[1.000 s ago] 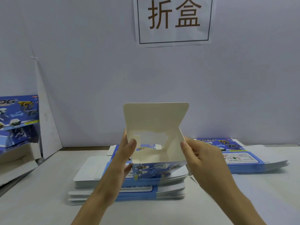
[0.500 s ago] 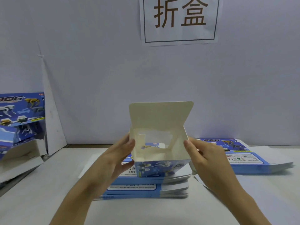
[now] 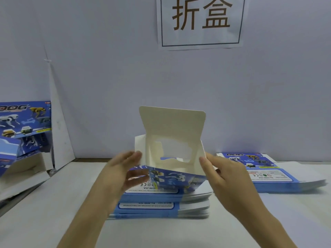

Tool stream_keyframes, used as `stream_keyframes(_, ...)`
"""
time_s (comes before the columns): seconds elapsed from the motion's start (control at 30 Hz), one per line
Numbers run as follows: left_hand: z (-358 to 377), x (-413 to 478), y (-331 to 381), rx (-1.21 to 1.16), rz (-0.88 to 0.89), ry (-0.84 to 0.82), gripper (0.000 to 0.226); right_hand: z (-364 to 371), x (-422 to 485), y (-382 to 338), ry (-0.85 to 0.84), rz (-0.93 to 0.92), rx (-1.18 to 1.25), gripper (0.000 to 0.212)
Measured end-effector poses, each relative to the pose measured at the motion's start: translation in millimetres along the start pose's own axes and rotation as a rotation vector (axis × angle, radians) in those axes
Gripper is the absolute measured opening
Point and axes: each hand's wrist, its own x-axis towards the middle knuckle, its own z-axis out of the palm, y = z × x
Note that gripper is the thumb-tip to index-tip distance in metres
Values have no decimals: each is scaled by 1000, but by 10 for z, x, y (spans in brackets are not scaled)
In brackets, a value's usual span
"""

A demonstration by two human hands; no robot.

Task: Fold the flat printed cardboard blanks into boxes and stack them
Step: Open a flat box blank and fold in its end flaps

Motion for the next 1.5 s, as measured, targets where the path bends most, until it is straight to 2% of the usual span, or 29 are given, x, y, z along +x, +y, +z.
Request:
stream_keyframes(0.07, 42, -79, -22, 700, 439, 350, 36, -11, -17, -69, -41, -12, -42, 37)
stream_keyframes(0.1, 73, -144, -29, 975, 628, 466, 33, -12, -30, -109, -53, -22, -66, 41)
stream_keyframes(0.13, 127, -208, -34, 1135, 712, 494, 30, -9, -44, -148, -57, -30, -96, 45)
stream_keyframes(0.2, 265, -300, -63, 1265, 620, 473, 35, -2, -72, -196, -62, -43, -148, 47)
stream_keyframes(0.3, 342, -341, -66, 1272, 526, 499, 46, -25, -75, -200, -77, -45, -181, 47)
stream_keyframes(0.43, 324, -380, -57, 1268, 565, 474, 29, -36, -71, -219, -60, -59, -273, 44)
stream_keyframes(0.57, 405, -410, -91, 1210, 588, 388, 23, 27, -62, -211, -57, -21, -285, 26)
stream_keyframes(0.73, 379, -368, -86, 1130, 592, 407, 22, -37, -22, -148, -42, 103, -356, 33)
stream_keyframes(0.87, 349, -350, -135, 1137, 770, 252, 15, -64, -5, -174, -83, 146, -403, 45)
stream_keyframes(0.9, 339, -340, -149, 1089, 814, 249, 16, -71, 3, -160, -74, 158, -364, 47)
stream_keyframes(0.97, 338, -324, -129, 836, 825, 187, 23, -119, 34, -102, -45, 243, -131, 50)
stream_keyframes(1.03, 337, -290, -135, 592, 743, 67, 62, -188, 82, -60, -41, 406, 258, 44)
stream_keyframes(1.1, 340, -247, -191, 483, 694, -58, 96, -244, 105, -76, -68, 541, 549, 23)
stream_keyframes(1.13, 356, -241, -226, 516, 709, -104, 107, -253, 104, -87, -67, 569, 614, 16)
stream_keyframes(1.2, 389, -215, -321, 708, 773, -109, 120, -251, 97, -103, -54, 570, 688, 18)
stream_keyframes(1.3, 434, -151, -427, 949, 841, 78, 134, -261, 84, -112, -89, 558, 746, 21)
stream_keyframes(1.37, 428, -146, -411, 938, 863, 106, 135, -281, 88, -119, -153, 542, 758, 21)
stream_keyframes(1.43, 358, -132, -348, 741, 832, -74, 122, -329, 104, -97, -170, 508, 721, 22)
stream_keyframes(1.5, 233, -96, -292, 660, 800, -195, 95, -409, 129, -35, -140, 449, 650, 24)
